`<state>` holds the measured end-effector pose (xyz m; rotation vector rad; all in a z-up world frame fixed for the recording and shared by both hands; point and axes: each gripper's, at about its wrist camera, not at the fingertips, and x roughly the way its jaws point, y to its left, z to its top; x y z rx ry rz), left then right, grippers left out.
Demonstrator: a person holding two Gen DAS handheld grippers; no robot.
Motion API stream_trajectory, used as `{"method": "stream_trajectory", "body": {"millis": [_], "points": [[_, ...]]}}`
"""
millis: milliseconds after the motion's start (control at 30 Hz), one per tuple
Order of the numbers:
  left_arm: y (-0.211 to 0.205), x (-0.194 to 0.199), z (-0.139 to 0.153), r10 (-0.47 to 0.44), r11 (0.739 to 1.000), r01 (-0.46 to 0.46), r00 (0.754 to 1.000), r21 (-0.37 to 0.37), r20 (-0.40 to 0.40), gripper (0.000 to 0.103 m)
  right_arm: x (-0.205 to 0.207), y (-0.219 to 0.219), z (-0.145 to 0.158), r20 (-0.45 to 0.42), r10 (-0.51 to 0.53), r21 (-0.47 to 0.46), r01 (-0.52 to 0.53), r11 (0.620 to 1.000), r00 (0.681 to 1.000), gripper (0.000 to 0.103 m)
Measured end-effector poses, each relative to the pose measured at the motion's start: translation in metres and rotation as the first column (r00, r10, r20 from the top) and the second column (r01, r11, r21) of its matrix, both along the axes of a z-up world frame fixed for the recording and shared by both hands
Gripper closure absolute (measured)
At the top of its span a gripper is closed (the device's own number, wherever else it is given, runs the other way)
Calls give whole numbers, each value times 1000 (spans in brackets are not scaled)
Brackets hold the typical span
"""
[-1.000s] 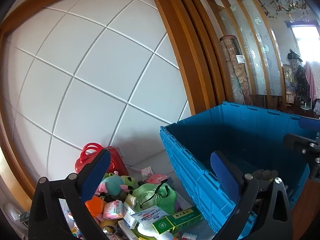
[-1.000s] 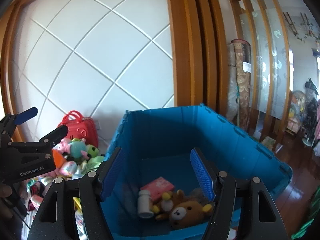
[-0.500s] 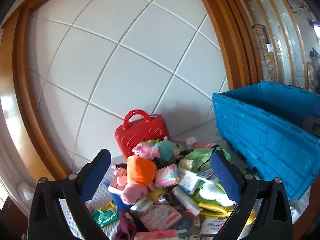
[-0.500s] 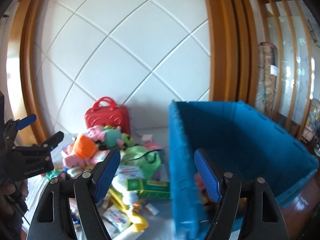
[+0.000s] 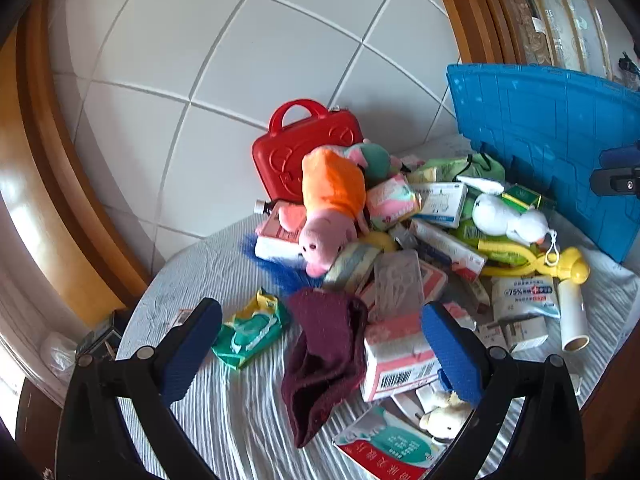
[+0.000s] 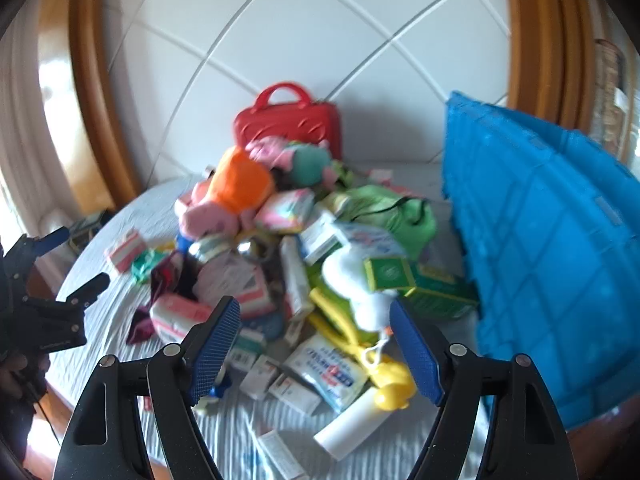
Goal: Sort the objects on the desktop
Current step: 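Withdraw both tools from the crate back toward the heap, then grasp the white Tylenol box with the left tool while the right tool grasps a white medicine box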
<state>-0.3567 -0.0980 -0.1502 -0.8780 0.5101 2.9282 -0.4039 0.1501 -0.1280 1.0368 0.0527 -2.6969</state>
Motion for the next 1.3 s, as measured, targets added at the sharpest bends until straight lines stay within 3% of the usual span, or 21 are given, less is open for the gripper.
{"method": "stream_trajectory", "body": {"millis": [133,200,367,500,667,800,967,1067,1200,1300], "points": [[-5,13,-24,26,1000,-26,998,-1,51,2,-5,-20,-30,51,124,11,-125,992,991,25],[-8,21,-36,27,999,-30,997,34,74,2,-4,-29,-50,101,185,31,-189,981,977,25],[-13,33,-84,105,992,-116,979,54,175,2,11,-38,-105,232,310,54,-331,942,922,25],[-18,32,-117,170,977,-198,949,83,266,2,22,-38,-146,321,348,77,-391,917,881,26],[-20,23,-141,215,950,-274,921,150,325,2,26,-29,-182,398,359,53,-412,910,844,29],[-23,13,-156,247,913,-343,896,220,370,2,32,-28,-188,404,394,51,-450,891,826,31],[-19,4,-172,265,894,-383,871,233,414,1,33,-23,-192,416,412,40,-469,882,811,30],[-28,4,-174,281,864,-421,858,276,430,0,33,-19,-191,417,420,36,-476,879,806,32],[-41,11,-172,314,858,-444,850,257,422,0,32,-14,-189,414,425,24,-477,879,805,34],[-50,13,-176,297,837,-455,844,303,447,0,31,-12,-189,412,432,11,-479,878,802,34]]}}
